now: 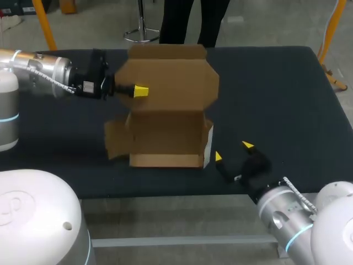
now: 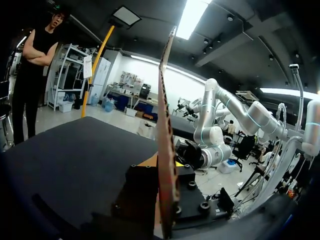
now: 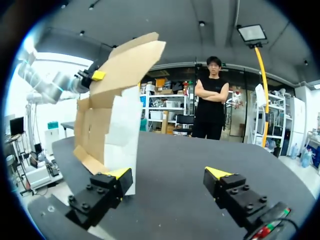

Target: Assemble the packaging by folding the flat box into shape, placing the metal phone stand inside, and closing the box properly

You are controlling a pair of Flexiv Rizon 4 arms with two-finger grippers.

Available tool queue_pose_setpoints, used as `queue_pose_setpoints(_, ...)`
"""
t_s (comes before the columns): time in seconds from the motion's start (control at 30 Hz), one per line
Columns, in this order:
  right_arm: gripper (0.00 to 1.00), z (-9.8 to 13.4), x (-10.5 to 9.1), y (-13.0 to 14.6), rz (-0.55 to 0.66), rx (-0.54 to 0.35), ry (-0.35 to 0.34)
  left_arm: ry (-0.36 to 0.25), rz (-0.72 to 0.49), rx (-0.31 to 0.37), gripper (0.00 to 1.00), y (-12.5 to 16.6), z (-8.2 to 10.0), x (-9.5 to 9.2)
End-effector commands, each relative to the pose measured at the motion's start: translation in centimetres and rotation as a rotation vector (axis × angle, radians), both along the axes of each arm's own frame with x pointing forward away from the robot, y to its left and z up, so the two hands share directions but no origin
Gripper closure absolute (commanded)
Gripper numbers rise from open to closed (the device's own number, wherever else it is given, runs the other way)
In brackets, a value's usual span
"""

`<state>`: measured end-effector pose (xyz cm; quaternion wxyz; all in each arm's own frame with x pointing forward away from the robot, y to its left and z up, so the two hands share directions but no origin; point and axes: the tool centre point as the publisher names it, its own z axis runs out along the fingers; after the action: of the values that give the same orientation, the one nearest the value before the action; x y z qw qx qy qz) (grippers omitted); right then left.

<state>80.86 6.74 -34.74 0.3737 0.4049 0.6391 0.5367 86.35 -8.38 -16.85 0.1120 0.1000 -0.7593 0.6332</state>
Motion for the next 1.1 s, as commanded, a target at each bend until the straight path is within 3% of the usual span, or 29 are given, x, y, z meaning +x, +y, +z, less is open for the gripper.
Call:
queue_pose_setpoints(0.03, 0.0, 0.0, -0.4, -0.1, -0.002, -0.003, -0.002, 0.004, -0.002, -0.02, 1.0, -0.2, -0.8, 0.3)
queue_pose_setpoints(0.63, 0.0, -0.3, 0.4, -0.2, -0.014, -0.009, 0.017, -0.04, -0.022, -0.043, 1.0, -0.9, -0.8, 2.8)
queue_pose_setpoints(1.1, 0.0, -0.5, 1.0, 0.2, -0.01, -0.01, 0.029, -0.124, -0.049, -0.028, 1.0, -0.5, -1.8, 1.7)
